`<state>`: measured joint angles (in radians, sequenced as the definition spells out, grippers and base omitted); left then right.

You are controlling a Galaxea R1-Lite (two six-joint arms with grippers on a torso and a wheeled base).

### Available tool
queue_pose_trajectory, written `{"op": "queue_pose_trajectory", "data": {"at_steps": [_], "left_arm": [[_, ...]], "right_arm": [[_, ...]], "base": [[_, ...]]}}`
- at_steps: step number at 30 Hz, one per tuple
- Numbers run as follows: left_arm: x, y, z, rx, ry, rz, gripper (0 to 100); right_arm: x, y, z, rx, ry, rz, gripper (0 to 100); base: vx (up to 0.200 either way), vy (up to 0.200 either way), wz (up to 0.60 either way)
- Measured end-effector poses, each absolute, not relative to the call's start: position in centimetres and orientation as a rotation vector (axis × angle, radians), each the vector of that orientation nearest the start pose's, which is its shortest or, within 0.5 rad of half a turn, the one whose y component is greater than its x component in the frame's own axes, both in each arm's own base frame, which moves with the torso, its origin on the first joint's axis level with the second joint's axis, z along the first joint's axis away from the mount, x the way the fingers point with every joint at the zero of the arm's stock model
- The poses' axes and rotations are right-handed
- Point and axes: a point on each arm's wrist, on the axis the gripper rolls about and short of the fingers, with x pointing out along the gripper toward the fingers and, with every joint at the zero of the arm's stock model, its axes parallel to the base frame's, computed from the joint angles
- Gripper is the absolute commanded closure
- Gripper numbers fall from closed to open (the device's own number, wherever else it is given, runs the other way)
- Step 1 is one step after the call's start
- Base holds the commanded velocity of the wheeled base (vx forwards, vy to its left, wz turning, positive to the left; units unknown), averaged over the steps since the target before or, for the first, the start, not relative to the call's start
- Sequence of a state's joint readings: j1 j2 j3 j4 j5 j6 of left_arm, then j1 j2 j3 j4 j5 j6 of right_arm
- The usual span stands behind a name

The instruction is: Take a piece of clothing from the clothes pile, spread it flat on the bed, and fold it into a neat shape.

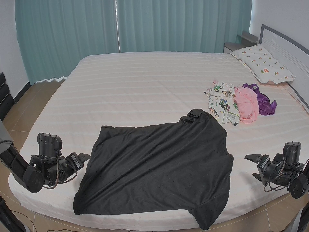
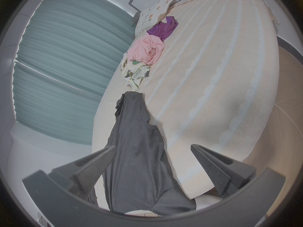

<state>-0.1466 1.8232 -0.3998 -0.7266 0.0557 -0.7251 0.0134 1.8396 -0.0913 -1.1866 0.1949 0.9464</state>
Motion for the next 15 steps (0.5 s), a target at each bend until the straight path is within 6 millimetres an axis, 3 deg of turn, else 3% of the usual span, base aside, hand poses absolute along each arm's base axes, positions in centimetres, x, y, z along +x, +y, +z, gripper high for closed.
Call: {"op": "queue_pose_trajectory", "data": {"at_steps": [6,15], "left_arm": [[25.78,-3.92,6.14,-0.669,0.691,0.176,0],[26.16,-4.59,6.03,-0.691,0.694,0.165,0]], "right_arm": [[20.9,0.92,4.91,0.966,0.623,-0.071,0],[20.82,1.0,4.82,0.965,0.63,-0.07,0]], "base": [[0.0,0.0,0.0],[0.0,-0.2,0.0]]}}
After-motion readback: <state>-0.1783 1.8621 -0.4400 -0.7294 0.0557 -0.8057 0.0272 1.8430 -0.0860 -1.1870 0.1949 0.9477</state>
